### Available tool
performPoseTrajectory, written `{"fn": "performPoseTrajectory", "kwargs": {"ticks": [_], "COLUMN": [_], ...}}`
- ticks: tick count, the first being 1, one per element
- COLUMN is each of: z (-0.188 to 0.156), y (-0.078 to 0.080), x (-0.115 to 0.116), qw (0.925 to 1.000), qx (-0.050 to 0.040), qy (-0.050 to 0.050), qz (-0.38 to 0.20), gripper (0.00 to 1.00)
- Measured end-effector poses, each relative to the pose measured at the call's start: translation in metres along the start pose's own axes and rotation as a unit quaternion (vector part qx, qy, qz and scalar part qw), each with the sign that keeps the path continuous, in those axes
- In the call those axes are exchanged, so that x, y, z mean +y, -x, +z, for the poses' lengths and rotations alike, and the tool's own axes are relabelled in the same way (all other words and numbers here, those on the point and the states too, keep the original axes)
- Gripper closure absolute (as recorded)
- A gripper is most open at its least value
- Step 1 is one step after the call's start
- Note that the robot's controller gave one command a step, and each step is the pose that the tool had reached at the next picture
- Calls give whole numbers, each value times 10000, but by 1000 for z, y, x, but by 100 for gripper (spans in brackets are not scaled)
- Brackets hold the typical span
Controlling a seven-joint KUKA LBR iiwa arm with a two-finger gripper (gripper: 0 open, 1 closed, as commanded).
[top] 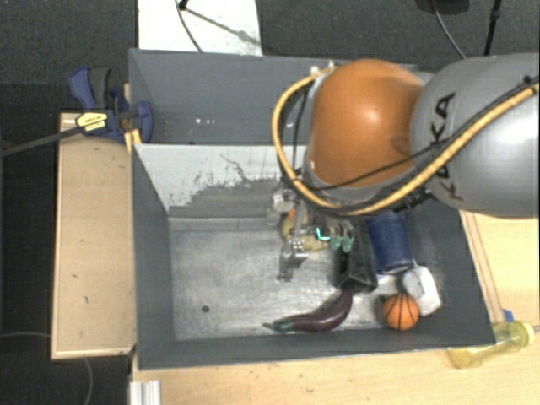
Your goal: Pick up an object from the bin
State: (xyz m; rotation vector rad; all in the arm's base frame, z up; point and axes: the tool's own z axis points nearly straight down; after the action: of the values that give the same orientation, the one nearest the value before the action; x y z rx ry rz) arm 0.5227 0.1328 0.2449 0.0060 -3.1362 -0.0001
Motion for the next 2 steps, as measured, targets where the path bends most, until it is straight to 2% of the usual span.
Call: {"fn": "performPoseTrajectory", "kwargs": {"ticks": [1, 2], "z": [-4, 24], "y": [2, -7], "x": [-1, -37], "qw": [10000, 9998], "qx": [-41, -57], "qy": [6, 10], "qz": [18, -208], "gripper": [0, 0]}}
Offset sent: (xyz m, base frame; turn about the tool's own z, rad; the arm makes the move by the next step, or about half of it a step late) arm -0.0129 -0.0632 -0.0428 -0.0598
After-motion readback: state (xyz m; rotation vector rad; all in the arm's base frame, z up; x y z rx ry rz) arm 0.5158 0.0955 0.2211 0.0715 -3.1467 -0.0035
